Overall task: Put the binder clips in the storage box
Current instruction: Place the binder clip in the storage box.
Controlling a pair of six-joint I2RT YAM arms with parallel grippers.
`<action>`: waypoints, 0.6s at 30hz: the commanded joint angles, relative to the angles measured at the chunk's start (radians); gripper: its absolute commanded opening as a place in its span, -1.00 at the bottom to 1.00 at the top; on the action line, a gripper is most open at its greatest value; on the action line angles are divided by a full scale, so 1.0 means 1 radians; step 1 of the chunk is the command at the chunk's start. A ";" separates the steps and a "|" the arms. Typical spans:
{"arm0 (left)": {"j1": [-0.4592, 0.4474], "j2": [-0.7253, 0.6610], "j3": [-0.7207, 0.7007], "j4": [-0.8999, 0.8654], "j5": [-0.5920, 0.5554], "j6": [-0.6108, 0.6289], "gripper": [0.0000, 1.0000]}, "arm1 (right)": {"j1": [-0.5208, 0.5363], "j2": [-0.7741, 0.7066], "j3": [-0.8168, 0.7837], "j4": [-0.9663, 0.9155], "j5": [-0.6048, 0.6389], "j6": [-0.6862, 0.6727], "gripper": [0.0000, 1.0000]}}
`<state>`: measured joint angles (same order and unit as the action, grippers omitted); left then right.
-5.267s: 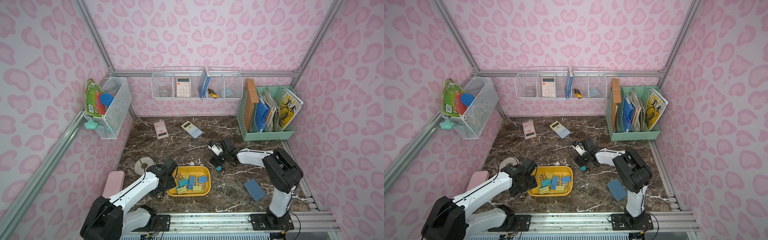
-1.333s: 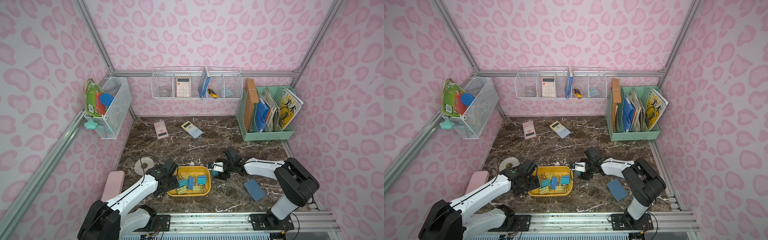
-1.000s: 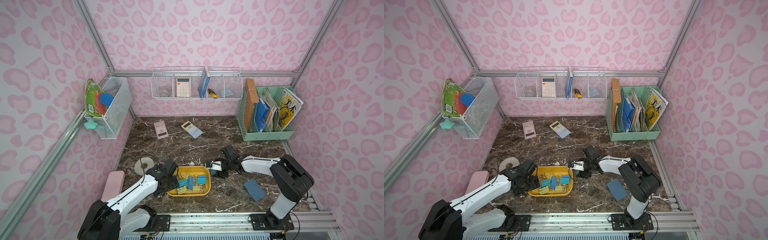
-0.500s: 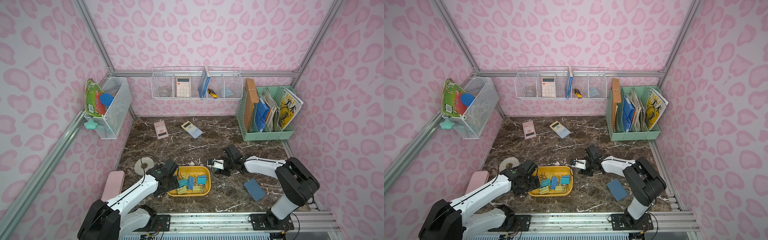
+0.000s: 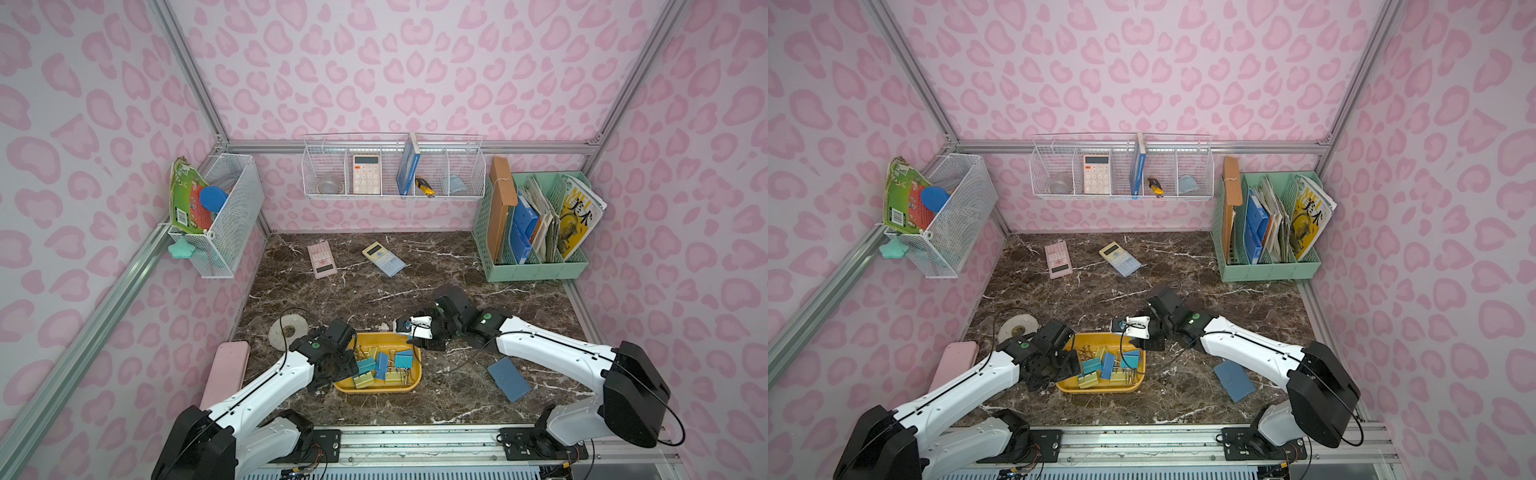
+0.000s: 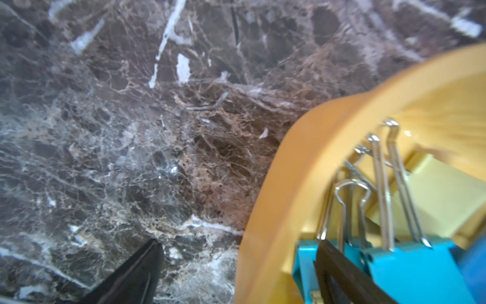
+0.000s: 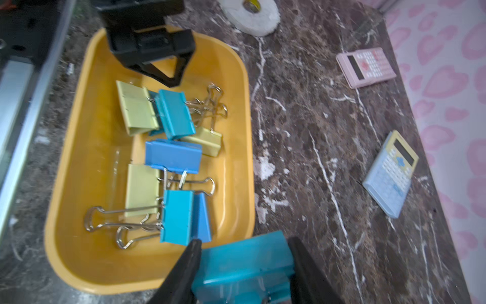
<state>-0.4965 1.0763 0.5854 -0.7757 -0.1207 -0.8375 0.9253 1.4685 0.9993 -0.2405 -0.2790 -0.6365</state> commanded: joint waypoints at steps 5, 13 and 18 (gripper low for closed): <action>0.001 -0.066 0.047 -0.031 -0.023 0.017 0.91 | 0.097 0.087 0.035 0.061 -0.045 0.109 -0.16; 0.014 -0.118 0.115 -0.122 -0.141 -0.006 0.93 | 0.097 0.092 -0.038 0.196 -0.069 0.169 0.38; 0.050 -0.156 0.152 -0.104 -0.145 0.022 0.95 | 0.065 0.037 -0.060 0.239 -0.083 0.174 0.54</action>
<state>-0.4622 0.9318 0.7170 -0.8684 -0.2348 -0.8341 1.0008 1.5257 0.9424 -0.0639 -0.3489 -0.4797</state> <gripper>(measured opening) 0.970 0.762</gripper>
